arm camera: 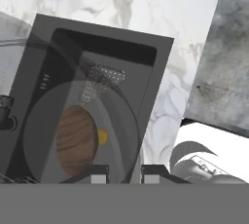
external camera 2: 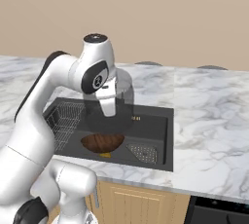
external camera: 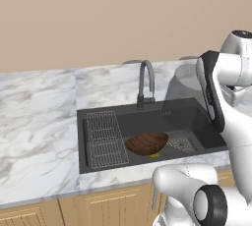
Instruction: Pick the jar and bowl and place them in the sink. Then turn on the water.
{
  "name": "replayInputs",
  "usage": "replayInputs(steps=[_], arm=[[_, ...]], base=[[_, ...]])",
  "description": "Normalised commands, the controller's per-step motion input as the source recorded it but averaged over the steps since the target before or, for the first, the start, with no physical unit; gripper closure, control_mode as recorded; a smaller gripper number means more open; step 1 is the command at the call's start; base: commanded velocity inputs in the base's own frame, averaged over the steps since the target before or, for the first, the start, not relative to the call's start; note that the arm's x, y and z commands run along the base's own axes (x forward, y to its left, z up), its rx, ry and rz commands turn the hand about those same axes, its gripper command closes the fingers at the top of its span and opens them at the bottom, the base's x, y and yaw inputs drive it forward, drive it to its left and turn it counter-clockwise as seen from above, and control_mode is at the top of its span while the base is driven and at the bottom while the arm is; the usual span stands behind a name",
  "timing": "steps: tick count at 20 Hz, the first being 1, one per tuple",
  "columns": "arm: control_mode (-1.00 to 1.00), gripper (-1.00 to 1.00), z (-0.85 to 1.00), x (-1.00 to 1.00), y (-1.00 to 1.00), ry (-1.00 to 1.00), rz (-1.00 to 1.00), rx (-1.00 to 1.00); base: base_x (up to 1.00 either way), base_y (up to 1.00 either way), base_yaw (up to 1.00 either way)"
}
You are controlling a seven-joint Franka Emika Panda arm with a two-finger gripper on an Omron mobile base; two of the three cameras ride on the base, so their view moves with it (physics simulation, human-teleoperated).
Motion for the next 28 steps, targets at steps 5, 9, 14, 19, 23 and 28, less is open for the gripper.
replayInputs(steps=[5, 9, 14, 19, 23, 28], arm=[[-1.0, 1.0, -0.09, 0.25, -0.34, 0.0, -0.04, 0.0], [-1.0, 1.0, -0.2, 0.39, -0.01, 0.0, 0.0, 0.0], [-1.0, 1.0, -0.31, 0.33, -0.13, 0.0, 0.0, 0.0], [-1.0, 1.0, -0.34, 0.3, -0.49, 0.0, 0.0, 0.0], [-1.0, 1.0, -0.36, 0.39, -0.43, 0.0, 0.0, 0.0], [-1.0, 1.0, -0.37, 0.33, -0.28, 0.0, 0.0, 0.0]], base=[[0.0, 0.0, 0.0], [0.0, 0.0, 0.0], [0.0, 0.0, 0.0], [0.0, 0.0, 0.0], [0.0, 0.0, 0.0], [0.0, 0.0, 0.0]])
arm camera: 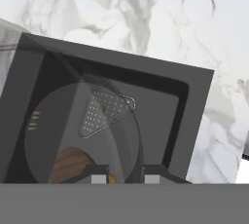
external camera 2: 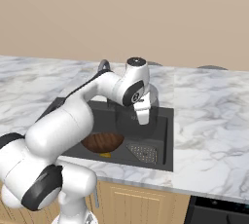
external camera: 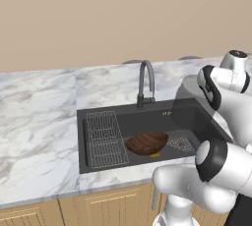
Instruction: Pick the jar and bowl and place them in the sink. Then turn on the water.
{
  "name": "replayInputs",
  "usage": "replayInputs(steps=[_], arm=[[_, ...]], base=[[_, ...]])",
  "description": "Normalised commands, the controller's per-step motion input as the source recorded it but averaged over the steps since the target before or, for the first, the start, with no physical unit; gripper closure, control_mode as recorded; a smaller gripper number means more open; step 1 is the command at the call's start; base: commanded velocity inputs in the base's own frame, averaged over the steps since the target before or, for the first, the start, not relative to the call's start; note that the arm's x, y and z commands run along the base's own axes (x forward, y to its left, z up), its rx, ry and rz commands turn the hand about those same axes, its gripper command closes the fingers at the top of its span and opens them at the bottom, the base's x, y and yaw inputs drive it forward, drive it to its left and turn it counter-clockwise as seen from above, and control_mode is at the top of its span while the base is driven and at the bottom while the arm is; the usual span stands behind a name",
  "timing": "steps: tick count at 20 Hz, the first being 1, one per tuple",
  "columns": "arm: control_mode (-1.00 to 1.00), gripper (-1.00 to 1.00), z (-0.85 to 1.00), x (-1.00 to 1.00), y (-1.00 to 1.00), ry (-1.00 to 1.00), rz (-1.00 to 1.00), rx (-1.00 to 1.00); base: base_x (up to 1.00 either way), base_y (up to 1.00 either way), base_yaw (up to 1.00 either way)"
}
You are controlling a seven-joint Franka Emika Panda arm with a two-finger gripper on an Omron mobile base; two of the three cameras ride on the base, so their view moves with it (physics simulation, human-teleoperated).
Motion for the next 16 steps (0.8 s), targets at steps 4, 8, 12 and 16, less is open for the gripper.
replayInputs(steps=[4, 8, 12, 16], arm=[[-1.0, 1.0, -0.38, 0.13, -0.12, 0.0, 0.01, 0.0], [-1.0, 1.0, -0.41, 0.01, -0.07, 0.0, 0.0, -0.01], [-1.0, 1.0, -0.39, 0.0, 0.0, 0.0, 0.01, -0.02], [-1.0, 1.0, -0.43, 0.0, 0.0, 0.0, 0.0, -0.01]], base=[[0.0, 0.0, 0.0], [0.0, 0.0, 0.0], [0.0, 0.0, 0.0], [0.0, 0.0, 0.0]])
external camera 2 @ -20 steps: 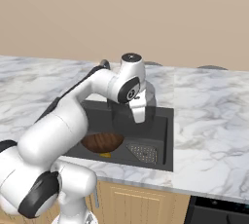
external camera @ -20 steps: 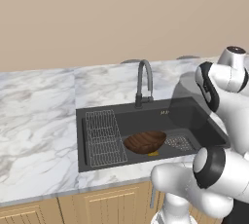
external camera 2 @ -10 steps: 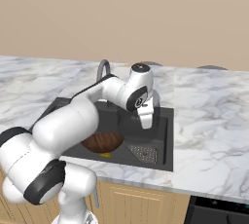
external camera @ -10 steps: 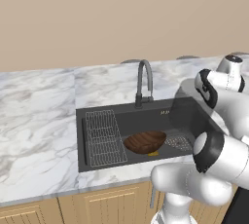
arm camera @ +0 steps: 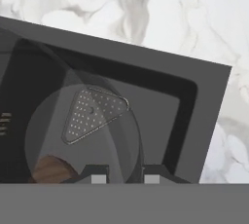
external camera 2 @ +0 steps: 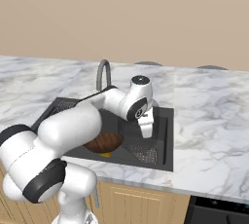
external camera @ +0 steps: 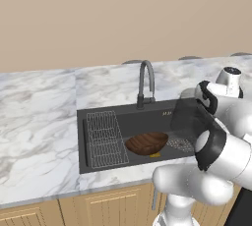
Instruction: Pick the jar and bowl and place them in the sink. Then turn on the water.
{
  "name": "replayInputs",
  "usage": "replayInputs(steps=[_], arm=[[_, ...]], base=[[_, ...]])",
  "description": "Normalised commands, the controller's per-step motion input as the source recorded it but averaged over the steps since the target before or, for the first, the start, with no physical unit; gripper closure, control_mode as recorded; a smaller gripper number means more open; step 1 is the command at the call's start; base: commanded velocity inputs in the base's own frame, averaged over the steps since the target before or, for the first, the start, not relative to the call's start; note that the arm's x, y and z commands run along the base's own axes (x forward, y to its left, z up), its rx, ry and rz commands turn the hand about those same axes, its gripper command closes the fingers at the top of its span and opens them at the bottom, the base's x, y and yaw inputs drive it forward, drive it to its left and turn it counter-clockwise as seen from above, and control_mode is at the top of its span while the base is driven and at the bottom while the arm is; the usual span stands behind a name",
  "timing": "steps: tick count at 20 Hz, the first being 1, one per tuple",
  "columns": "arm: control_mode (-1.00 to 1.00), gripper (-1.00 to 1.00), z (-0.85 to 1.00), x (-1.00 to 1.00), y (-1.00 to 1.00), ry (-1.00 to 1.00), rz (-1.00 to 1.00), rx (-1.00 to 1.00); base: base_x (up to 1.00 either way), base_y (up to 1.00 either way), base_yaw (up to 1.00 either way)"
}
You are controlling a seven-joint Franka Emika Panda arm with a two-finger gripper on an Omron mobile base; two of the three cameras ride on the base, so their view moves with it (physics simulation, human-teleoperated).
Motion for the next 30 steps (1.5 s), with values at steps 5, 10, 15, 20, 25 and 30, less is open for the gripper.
replayInputs(steps=[5, 10, 15, 20, 25, 30], arm=[[-1.0, 1.0, -0.43, 0.04, 0.0, 0.0, 0.01, -0.01], [-1.0, 1.0, -0.43, 0.15, 0.0, 0.0, 0.01, 0.0], [-1.0, 1.0, -0.36, 0.22, 0.0, 0.0, 0.01, 0.0], [-1.0, 1.0, -0.32, 0.17, 0.0, 0.0, 0.02, 0.0], [-1.0, 1.0, -0.24, 0.02, 0.0, 0.0, 0.03, 0.0], [-1.0, 1.0, -0.22, 0.0, 0.0, 0.0, 0.05, 0.0]], base=[[0.0, 0.0, 0.0], [0.0, 0.0, 0.0], [0.0, 0.0, 0.0], [0.0, 0.0, 0.0], [0.0, 0.0, 0.0], [0.0, 0.0, 0.0]])
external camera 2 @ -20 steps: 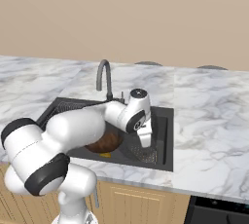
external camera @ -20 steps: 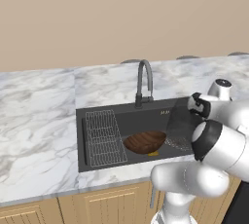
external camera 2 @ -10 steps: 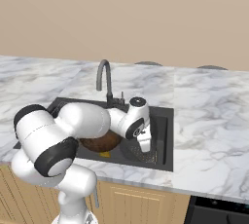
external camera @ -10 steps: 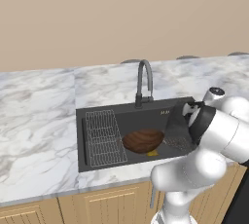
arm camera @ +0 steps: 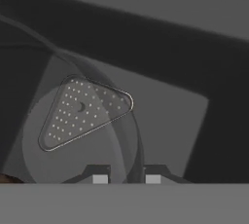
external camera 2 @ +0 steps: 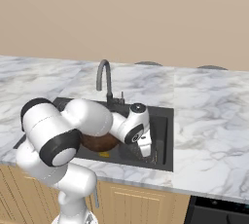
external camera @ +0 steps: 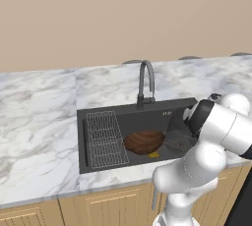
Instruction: Pick the jar and bowl and place them in the sink. Then turn on the water.
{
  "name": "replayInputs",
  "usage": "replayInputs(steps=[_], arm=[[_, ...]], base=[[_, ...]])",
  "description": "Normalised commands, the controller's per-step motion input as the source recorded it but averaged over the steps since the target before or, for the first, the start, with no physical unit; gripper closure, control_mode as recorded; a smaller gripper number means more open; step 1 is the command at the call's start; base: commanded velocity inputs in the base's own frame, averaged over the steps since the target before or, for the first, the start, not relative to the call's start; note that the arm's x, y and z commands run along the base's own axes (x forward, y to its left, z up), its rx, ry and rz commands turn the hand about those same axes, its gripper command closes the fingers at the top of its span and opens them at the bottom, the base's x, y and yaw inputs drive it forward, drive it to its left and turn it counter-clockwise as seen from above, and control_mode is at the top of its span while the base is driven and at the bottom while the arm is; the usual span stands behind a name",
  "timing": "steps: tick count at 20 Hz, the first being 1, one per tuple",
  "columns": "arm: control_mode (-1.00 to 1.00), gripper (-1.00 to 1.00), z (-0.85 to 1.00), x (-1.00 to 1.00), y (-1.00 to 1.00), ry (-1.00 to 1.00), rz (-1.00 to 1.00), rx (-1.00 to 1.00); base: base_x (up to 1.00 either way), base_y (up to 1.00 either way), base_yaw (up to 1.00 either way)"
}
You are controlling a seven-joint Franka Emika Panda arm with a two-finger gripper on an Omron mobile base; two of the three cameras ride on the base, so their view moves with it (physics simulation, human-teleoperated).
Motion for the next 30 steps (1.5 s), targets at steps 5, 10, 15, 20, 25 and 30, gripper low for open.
replayInputs(steps=[5, 10, 15, 20, 25, 30], arm=[[-1.0, 1.0, -0.25, 0.0, 0.0, 0.0, 0.05, 0.0], [-1.0, 1.0, -0.26, 0.0, 0.0, 0.0, 0.06, 0.0], [-1.0, 1.0, -0.27, 0.0, 0.0, 0.0, 0.05, 0.0], [-1.0, 1.0, -0.28, 0.0, 0.0, 0.0, 0.05, 0.0], [-1.0, -1.0, -0.28, 0.0, 0.02, 0.0, 0.04, 0.0], [-1.0, -1.0, -0.08, 0.0, 0.0, -0.03, 0.03, 0.0]], base=[[0.0, 0.0, 0.0], [0.0, 0.0, 0.0], [0.0, 0.0, 0.0], [0.0, 0.0, 0.0], [0.0, 0.0, 0.0], [0.0, 0.0, 0.0]])
